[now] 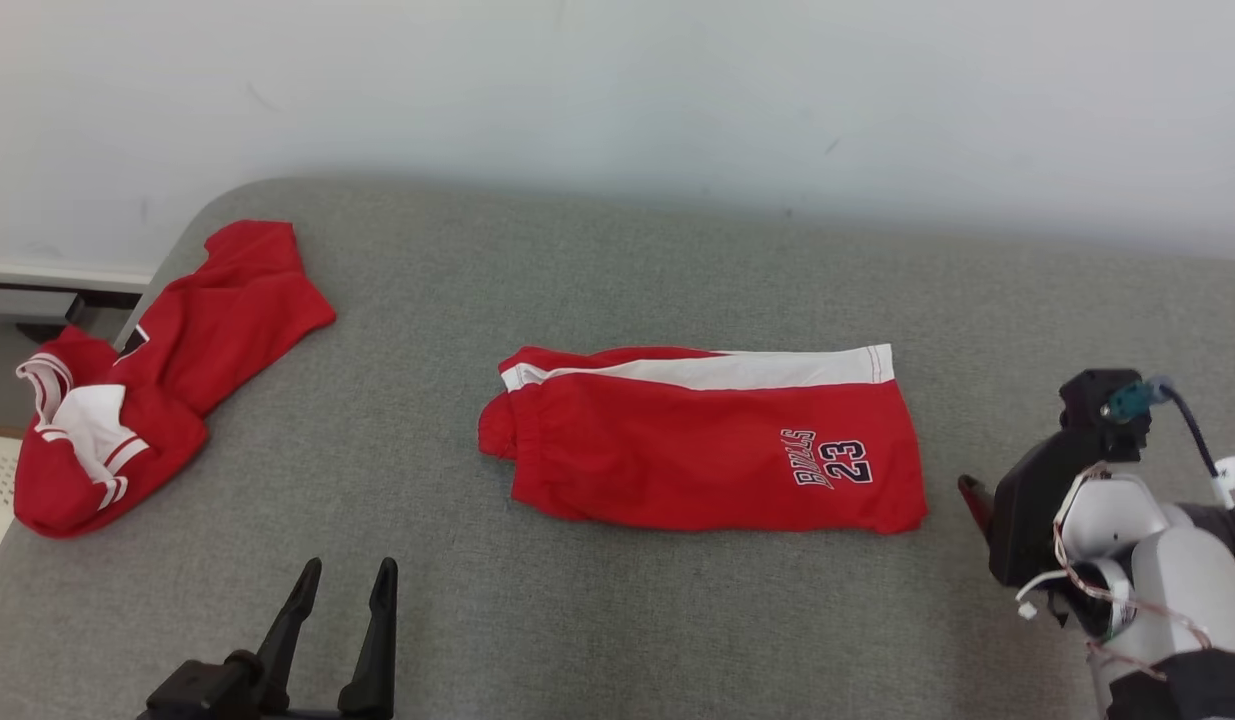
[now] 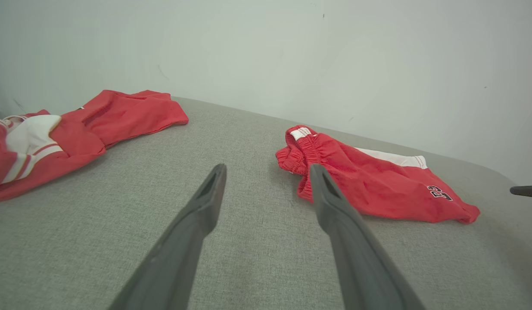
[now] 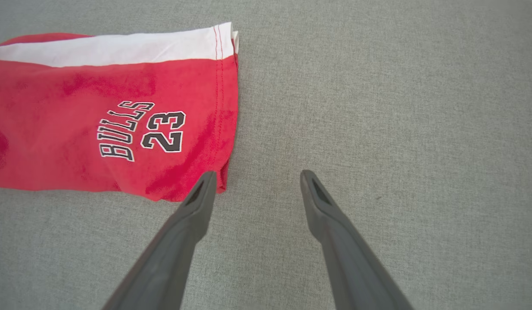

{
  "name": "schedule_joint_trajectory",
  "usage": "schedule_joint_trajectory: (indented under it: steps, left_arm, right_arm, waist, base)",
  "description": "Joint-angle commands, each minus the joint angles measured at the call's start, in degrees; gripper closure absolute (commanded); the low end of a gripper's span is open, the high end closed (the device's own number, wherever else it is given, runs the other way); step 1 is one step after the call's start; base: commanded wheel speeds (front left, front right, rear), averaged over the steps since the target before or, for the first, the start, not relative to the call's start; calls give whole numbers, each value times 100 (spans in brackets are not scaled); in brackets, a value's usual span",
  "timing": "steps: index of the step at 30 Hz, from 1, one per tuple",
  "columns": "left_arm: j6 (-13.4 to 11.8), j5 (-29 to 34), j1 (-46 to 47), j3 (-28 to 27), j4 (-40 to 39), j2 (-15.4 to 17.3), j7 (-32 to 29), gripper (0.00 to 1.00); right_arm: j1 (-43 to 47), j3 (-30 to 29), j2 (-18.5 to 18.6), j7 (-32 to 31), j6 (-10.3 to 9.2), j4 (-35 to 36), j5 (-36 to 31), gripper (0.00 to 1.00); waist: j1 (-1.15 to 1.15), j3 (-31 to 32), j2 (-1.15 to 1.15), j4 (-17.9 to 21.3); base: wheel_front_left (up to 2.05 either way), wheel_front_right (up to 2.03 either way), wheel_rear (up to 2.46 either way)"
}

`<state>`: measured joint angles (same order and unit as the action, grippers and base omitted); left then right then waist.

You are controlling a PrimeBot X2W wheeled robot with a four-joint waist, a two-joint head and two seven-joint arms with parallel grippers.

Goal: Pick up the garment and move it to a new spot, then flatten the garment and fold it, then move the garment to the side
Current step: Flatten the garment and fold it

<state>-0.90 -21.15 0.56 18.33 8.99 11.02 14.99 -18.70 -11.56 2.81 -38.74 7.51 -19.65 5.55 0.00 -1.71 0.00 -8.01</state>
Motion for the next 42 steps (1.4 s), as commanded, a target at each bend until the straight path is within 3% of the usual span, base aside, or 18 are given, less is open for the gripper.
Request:
schedule_joint_trajectory:
  steps: [1,6,17,30,40,41,42]
  left_arm:
    - [40,92,94,-2,17,-1,29,0]
    - [116,106,168,37,80,-58,29,0]
    - [271,210,315,166,209,-226,29,0]
    - [412,344,489,193,242,-431,30,0]
    - [509,444,577,175,308,-529,30,0]
    - [518,447,576,171,317,-537,30,0]
    - [526,446,576,168,324,-545,30,0]
  right_arm:
    - [-242,-106,22,-232,-2,-106,-76,0]
    - [-760,-397,21,-504,-2,-659,-78,0]
    - [-1729,-1309,21,-416,-2,-2221,-704,0]
    - [-2386,-2399,21,-172,-2,-3046,-1639,0]
    - [-2668,-2901,-10,118,1,-3778,-1988,0]
    - [-2704,-2923,-15,134,1,-3857,-1995,10]
    - [-2733,-2946,-17,155,1,-3940,-2023,28]
  waist:
    - [0,-98,0,-91]
    - [0,-200,0,-262]
    - [0,-386,0,-711]
    - [0,-758,0,-1151]
    - [0,-877,0,-1405]
    - [0,-879,0,-1419]
    - [0,-879,0,-1430]
  base:
    - [0,0,0]
    - [0,0,0]
    - [0,0,0]
    - [0,0,0]
    - [0,0,0]
    - [0,0,0]
    - [0,0,0]
